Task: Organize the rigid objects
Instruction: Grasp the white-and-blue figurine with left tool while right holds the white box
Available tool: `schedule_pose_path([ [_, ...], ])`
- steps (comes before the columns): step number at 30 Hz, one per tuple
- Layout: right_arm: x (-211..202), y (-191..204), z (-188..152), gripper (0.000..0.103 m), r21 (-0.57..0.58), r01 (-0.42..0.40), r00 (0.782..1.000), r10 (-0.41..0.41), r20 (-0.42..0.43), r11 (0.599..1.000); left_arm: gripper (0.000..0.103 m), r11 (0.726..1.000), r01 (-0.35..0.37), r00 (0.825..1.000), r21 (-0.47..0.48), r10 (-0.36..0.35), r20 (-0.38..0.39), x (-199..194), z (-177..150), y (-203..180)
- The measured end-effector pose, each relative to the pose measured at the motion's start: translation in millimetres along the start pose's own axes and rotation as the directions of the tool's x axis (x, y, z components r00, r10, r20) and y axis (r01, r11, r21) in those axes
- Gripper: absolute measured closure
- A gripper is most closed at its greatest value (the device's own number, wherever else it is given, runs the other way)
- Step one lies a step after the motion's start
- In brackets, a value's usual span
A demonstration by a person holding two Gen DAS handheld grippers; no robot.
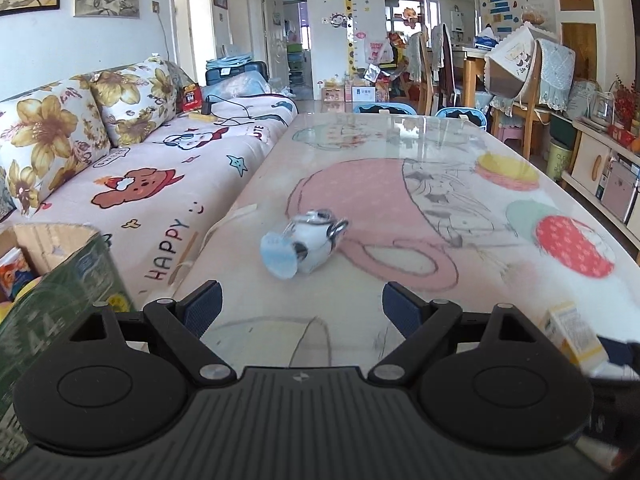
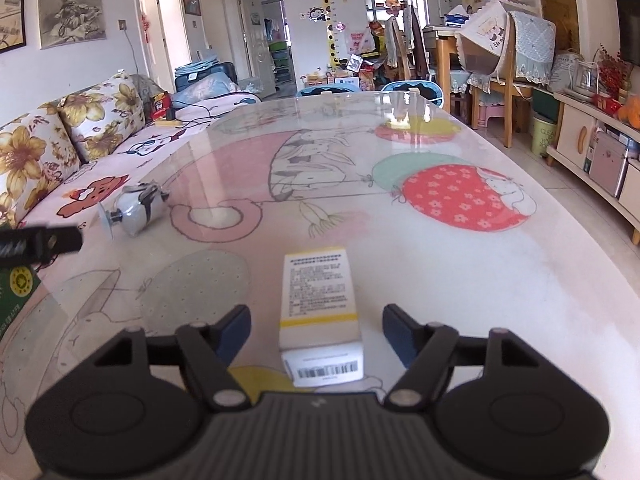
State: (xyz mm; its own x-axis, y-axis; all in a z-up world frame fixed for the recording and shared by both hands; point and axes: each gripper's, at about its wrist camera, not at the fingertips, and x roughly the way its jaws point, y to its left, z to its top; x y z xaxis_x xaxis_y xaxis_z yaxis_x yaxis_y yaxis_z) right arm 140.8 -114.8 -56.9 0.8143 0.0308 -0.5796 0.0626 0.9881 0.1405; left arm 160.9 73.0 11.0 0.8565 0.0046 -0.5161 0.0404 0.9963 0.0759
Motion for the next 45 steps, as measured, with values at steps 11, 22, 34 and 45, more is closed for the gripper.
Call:
schedule_pose_path([
  [11, 12.4, -5.0, 8.5, 0.012, -0.021, -0.015, 1.0, 0.015, -0.018, 1.0, 0.0, 0.972, -0.017, 0.999, 0.234, 0.024, -0.026, 88.1, 23.1, -14.8],
  [22, 14.6, -6.5, 13.3, 0.018, -0.011, -0.035, 0.999, 0.034, -0.01, 0.999, 0.015, 0.979, -0.027, 0.998, 0.201, 0.039, -0.055, 116.1, 15.8, 1.0],
  [34, 17.6, 1.8, 15.2, 0.068, -0.082, -0.043, 0.999, 0.042, -0.009, 0.996, 0.05, 0.986, -0.042, 0.997, 0.16, 0.052, -0.057, 103.2, 16.5, -7.2],
  [45, 13.4, 7.4, 12.4, 0.069, -0.115, -0.046, 0.999, 0.046, 0.001, 0.992, 0.05, 0.991, -0.022, 0.996, 0.133, 0.033, -0.084, 61.2, -4.7, -1.5],
])
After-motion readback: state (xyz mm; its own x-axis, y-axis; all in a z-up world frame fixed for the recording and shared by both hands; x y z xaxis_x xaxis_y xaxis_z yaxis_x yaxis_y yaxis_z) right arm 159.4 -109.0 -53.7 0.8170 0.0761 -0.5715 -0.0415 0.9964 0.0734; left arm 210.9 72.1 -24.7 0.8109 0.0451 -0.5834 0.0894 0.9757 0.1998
